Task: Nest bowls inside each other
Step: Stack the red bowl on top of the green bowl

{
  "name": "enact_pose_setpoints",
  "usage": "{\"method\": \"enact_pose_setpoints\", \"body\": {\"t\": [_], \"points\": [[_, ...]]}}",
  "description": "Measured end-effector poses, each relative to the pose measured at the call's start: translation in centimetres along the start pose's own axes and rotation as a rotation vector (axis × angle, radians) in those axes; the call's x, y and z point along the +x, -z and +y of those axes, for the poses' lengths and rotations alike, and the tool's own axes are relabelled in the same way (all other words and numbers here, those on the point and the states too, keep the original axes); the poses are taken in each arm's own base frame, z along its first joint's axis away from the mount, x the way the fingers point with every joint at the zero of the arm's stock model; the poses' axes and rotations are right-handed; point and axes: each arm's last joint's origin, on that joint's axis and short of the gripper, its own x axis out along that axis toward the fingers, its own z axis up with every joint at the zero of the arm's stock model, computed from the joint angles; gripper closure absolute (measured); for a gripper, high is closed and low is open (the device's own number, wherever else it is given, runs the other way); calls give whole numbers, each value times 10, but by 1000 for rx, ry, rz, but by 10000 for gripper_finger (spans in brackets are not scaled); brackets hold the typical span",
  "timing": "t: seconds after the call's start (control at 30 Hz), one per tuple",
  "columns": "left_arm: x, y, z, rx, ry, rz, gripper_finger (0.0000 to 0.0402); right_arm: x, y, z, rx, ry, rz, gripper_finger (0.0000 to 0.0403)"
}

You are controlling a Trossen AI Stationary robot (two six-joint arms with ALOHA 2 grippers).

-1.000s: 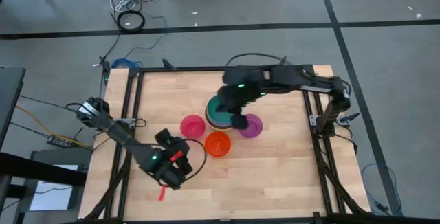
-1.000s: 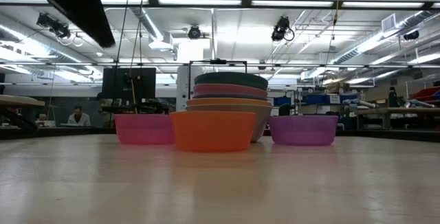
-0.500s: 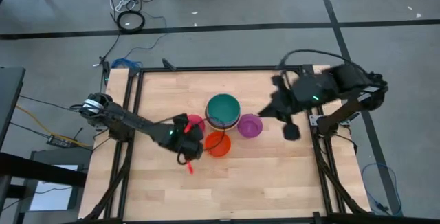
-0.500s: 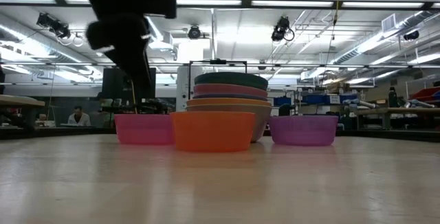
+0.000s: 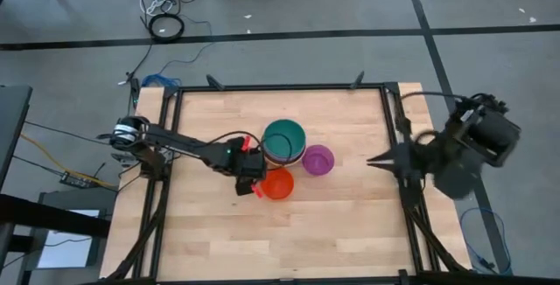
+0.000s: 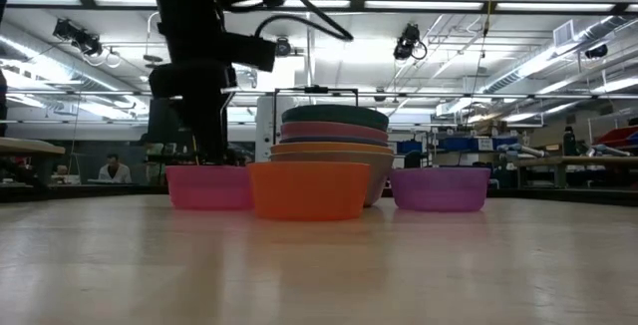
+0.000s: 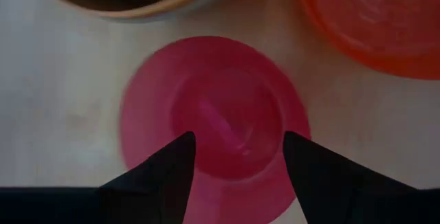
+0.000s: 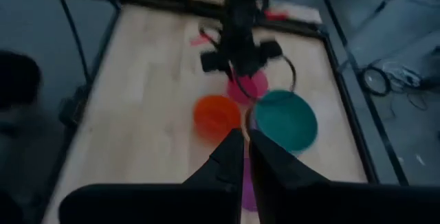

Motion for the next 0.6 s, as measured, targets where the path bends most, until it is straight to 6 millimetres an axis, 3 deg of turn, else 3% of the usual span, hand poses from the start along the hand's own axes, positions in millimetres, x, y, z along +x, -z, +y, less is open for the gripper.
{"method": "enact_pose_setpoints", "body": {"t": [0.2,0.6], "points": [[5,-4,-5,13,59,-14,173,-13,13,12,18,-11,-57,387],[2,0,-11,2,164,36,173,-7,46,6,88,37,-42,387]]}}
